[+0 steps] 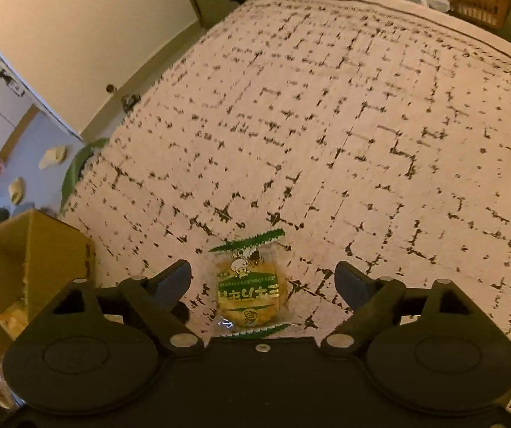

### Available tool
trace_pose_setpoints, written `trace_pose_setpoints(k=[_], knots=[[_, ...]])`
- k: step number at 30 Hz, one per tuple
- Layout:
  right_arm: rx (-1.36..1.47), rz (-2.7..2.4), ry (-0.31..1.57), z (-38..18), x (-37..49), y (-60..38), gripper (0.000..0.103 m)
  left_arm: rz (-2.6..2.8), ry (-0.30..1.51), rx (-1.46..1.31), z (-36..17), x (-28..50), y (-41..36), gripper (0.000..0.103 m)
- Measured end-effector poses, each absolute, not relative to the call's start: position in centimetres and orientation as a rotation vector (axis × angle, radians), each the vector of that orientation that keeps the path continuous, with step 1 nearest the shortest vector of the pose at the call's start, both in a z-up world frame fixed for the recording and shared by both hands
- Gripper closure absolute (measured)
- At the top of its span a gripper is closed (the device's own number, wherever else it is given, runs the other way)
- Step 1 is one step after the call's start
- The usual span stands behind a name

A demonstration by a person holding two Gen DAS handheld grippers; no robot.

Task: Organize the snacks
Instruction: 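Grasp the orange chocolate bar with the left gripper while the right gripper grasps the green-and-white cookie packet, then carry the orange bar and cookie packet into the box and open both grippers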

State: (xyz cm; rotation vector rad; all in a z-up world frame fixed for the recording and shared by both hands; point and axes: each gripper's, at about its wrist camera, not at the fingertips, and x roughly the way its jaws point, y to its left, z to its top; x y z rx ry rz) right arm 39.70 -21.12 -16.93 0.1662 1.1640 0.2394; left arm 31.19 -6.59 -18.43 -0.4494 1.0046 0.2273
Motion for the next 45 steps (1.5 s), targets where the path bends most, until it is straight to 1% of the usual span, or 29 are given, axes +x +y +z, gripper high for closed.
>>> trace_pose_setpoints(k=[2, 6, 8, 9, 10, 11, 12, 13, 14, 15, 17, 23, 32, 38, 45], knots=[[0.153, 0.233, 1.183, -17.6, 39.9, -20.8, 0.015, 0.234, 0.988, -0.433, -18.4, 31.3, -6.6, 0.052], [0.131, 0.225, 1.21, -18.7, 40.0, -20.1, 0.014, 0.234, 0.998, -0.417, -18.3, 31.5, -6.5, 0.055], [0.109, 0.221, 1.211, -19.2, 39.8, -19.7, 0.016, 0.231, 1.01, -0.404, -18.3, 31.4, -6.6, 0.06], [0.091, 0.22, 1.215, -19.4, 39.7, -19.4, 0.019, 0.228, 1.013, -0.394, -18.4, 31.2, -6.7, 0.062], [0.069, 0.214, 1.219, -19.6, 39.6, -19.1, 0.02, 0.231, 1.015, -0.382, -18.5, 31.0, -6.8, 0.068], [0.046, 0.205, 1.213, -19.6, 39.4, -18.9, 0.024, 0.239, 1.018, -0.372, -18.5, 30.9, -6.8, 0.078], [0.026, 0.203, 1.207, -19.6, 39.2, -18.7, 0.03, 0.245, 1.023, -0.367, -18.6, 30.8, -6.7, 0.082], [0.019, 0.209, 1.204, -19.5, 39.1, -18.6, 0.035, 0.244, 1.027, -0.366, -18.5, 30.7, -6.6, 0.085], [0.018, 0.216, 1.205, -19.3, 39.1, -18.6, 0.049, 0.24, 1.03, -0.372, -18.3, 30.6, -6.4, 0.085], [0.023, 0.218, 1.209, -19.0, 39.1, -18.7, 0.054, 0.239, 1.032, -0.38, -18.1, 30.5, -6.3, 0.085], [0.064, 0.233, 1.198, -18.2, 38.9, -19.1, 0.055, 0.24, 1.023, -0.389, -17.4, 30.1, -6.1, 0.085], [0.133, 0.246, 1.073, -13.2, 37.7, -20.6, 0.055, 0.241, 0.976, -0.425, -14.4, 28.9, -5.5, 0.085], [0.133, 0.337, 0.942, -7.6, 35.1, -19.9, 0.055, 0.23, 0.842, -0.454, -8.9, 26.7, -4.5, 0.085], [0.121, 0.393, 0.904, -6.3, 33.9, -18.5, 0.055, 0.234, 0.784, -0.45, -6.5, 25.2, -3.8, 0.085], [0.12, 0.452, 0.868, -5.4, 32.6, -16.4, 0.055, 0.268, 0.751, -0.464, -5.1, 23.7, -1.9, 0.085]])
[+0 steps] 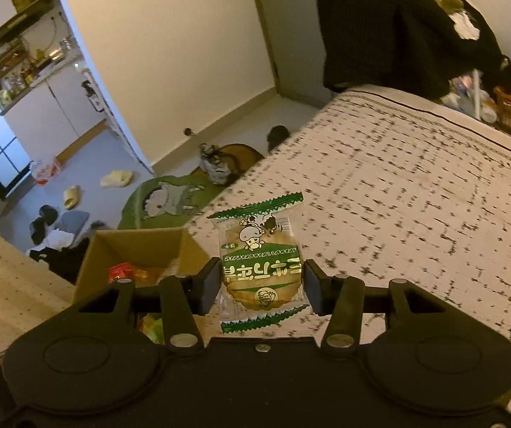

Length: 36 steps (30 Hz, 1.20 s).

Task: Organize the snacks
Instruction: 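Carry the orange bar and cookie packet into the box and open both grippers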

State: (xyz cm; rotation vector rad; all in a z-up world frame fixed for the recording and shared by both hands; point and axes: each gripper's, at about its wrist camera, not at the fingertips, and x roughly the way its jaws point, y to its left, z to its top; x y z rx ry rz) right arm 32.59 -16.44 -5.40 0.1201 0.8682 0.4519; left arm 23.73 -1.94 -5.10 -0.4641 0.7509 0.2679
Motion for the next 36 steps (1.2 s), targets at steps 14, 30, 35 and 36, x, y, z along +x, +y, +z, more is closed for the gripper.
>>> trace_pose_setpoints(k=[14, 30, 35, 36], knots=[[0.145, 0.543, 0.843, -5.1, 30.8, -11.8, 0.055, 0.355, 0.711, -0.504, -4.0, 22.0, 3.5, 0.085], [0.091, 0.572, 0.867, -7.4, 30.1, -7.9, 0.055, 0.426, 0.737, -0.571, -6.7, 22.2, 8.9, 0.085], [0.094, 0.56, 0.87, -7.8, 30.4, -7.6, 0.055, 0.419, 0.748, -0.584, -7.5, 22.8, 9.5, 0.085], [0.098, 0.556, 0.869, -7.8, 30.5, -7.7, 0.055, 0.416, 0.751, -0.587, -7.6, 23.0, 9.6, 0.085]])
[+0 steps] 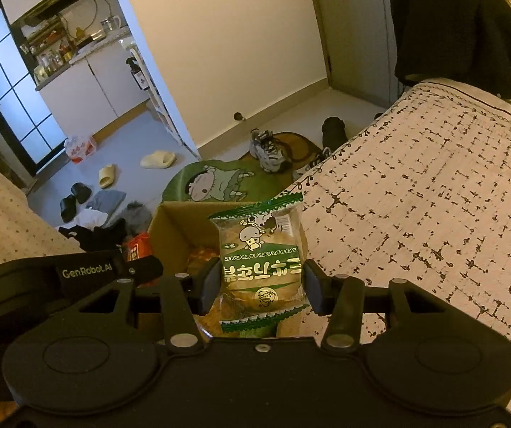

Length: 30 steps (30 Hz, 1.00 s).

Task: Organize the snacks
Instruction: 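Carry the orange bar and cookie packet into the box and open both grippers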

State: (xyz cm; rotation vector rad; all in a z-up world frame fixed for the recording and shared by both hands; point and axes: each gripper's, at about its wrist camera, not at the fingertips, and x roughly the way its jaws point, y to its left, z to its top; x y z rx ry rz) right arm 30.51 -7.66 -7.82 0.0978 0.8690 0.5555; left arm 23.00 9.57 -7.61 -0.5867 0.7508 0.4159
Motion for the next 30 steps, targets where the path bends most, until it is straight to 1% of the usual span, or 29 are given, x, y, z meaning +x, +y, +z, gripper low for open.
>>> trace_pose_setpoints(k=[6, 7, 8, 17, 20, 23, 25, 30], knots=[[0.128, 0.53, 0.873, -8.2, 31.1, -7.9, 0.055, 0.376, 0.763, -0.612, -8.6, 24.1, 9.7, 0.085], [0.135, 0.53, 0.875, -8.3, 31.2, -7.9, 0.055, 0.366, 0.761, -0.626, -8.7, 24.2, 9.7, 0.084], [0.141, 0.532, 0.877, -8.4, 31.4, -7.9, 0.055, 0.359, 0.752, -0.636, -8.8, 24.2, 9.7, 0.082], [0.192, 0.578, 0.885, -9.0, 31.9, -7.5, 0.055, 0.394, 0.771, -0.626, -9.2, 24.9, 10.8, 0.081], [0.247, 0.629, 0.876, -8.8, 31.6, -7.4, 0.054, 0.408, 0.771, -0.624, -9.1, 24.7, 11.2, 0.08], [0.301, 0.676, 0.853, -8.3, 31.3, -7.1, 0.052, 0.43, 0.782, -0.623, -8.9, 24.3, 11.6, 0.077], [0.288, 0.702, 0.862, -8.1, 31.1, -6.9, 0.048, 0.443, 0.784, -0.622, -8.8, 24.0, 12.0, 0.076], [0.264, 0.673, 0.858, -7.1, 30.7, -7.4, 0.044, 0.474, 0.788, -0.614, -8.0, 22.7, 12.6, 0.072]])
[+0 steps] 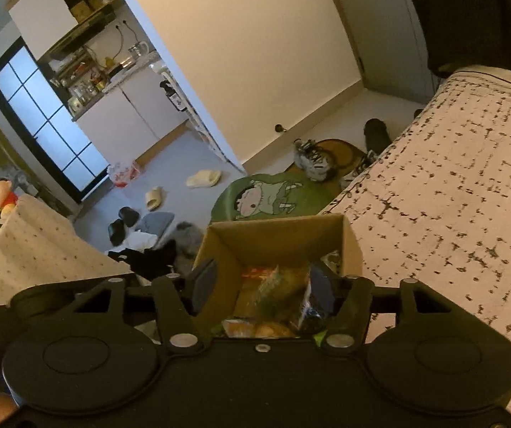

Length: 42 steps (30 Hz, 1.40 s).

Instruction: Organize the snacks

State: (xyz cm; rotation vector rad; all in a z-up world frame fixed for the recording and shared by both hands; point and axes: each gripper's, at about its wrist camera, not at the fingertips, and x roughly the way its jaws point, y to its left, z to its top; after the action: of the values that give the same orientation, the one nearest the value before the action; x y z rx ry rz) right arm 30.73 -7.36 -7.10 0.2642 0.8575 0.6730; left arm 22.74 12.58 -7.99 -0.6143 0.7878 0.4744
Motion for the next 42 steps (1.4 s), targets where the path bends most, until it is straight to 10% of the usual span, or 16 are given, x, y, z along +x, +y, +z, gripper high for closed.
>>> trace_pose_setpoints(k=[22, 33, 42], knots=[[0.041, 0.566, 0.82, -3.4, 25.7, -8.7, 0.023, 0.448, 0.772, -0.521, -3.5, 17.6, 11.5, 0.023], [-0.044, 0.493, 0.756, -1.2, 22.3, -10.5, 0.0, 0.36, 0.776, -0.467, -1.9, 15.0, 10.0, 0.013], [0.007, 0.399, 0.75, -1.2, 19.8, -13.8, 0.0, 0.285, 0.762, -0.385, -1.1, 12.5, 8.1, 0.006]])
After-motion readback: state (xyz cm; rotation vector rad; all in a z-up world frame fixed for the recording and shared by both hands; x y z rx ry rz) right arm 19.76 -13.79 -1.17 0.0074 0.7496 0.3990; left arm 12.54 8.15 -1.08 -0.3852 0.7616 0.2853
